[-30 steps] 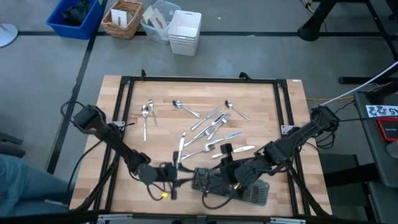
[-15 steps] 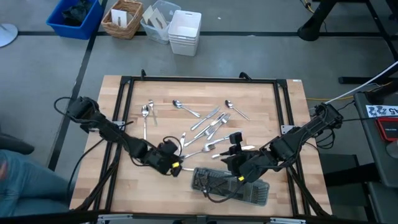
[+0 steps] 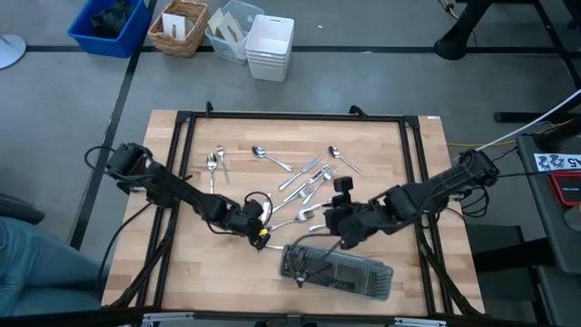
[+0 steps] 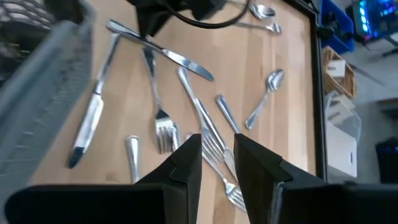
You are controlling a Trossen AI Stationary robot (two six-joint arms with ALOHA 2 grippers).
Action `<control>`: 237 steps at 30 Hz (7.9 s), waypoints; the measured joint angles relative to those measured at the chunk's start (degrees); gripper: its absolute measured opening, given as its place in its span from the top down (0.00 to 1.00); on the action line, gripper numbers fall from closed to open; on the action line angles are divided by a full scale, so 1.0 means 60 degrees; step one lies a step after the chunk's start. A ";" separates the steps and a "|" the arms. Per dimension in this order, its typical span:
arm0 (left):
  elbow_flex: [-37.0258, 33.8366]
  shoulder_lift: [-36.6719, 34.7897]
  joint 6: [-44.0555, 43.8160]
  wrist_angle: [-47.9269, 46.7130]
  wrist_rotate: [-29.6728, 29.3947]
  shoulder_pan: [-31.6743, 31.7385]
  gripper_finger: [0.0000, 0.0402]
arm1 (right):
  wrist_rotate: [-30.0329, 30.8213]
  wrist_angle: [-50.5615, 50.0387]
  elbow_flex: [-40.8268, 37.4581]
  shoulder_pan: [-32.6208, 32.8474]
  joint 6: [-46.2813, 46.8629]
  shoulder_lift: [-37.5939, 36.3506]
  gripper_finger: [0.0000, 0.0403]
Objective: Sort silverware
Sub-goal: Put the knife into the gray silverware rack
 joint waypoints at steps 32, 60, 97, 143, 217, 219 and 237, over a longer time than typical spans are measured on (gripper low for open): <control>0.0007 0.0629 0.0211 0.1195 -0.0254 -0.0403 0.75 | -0.0518 -0.0135 0.0000 -0.0839 -0.0288 0.0018 0.76; -0.0011 -0.0622 0.0508 -0.2618 -0.0240 -0.0373 0.81 | -0.0523 -0.0124 0.0000 -0.0835 -0.0189 0.0018 0.76; 0.0004 0.0027 0.1763 -0.2254 -0.0881 0.0723 0.59 | -0.0528 -0.0055 0.0000 -0.0835 -0.0182 0.0018 0.76; 0.0691 0.0721 0.3819 -0.3007 -0.0483 0.1284 0.92 | -0.0949 -0.0048 -0.0004 -0.0831 -0.0182 0.0018 0.76; 0.0466 0.0404 0.4833 -0.2529 -0.0422 0.1450 0.71 | -0.0954 -0.0029 -0.0004 -0.0831 -0.0182 0.0018 0.76; 0.0470 0.0404 0.4836 -0.2474 -0.0104 0.1440 0.71 | -0.0954 -0.0029 -0.0004 -0.0832 -0.0185 0.0018 0.76; 0.0503 0.0396 0.4209 -0.4374 0.1127 0.1174 0.71 | -0.0951 -0.0044 -0.0004 -0.0835 -0.0186 0.0018 0.76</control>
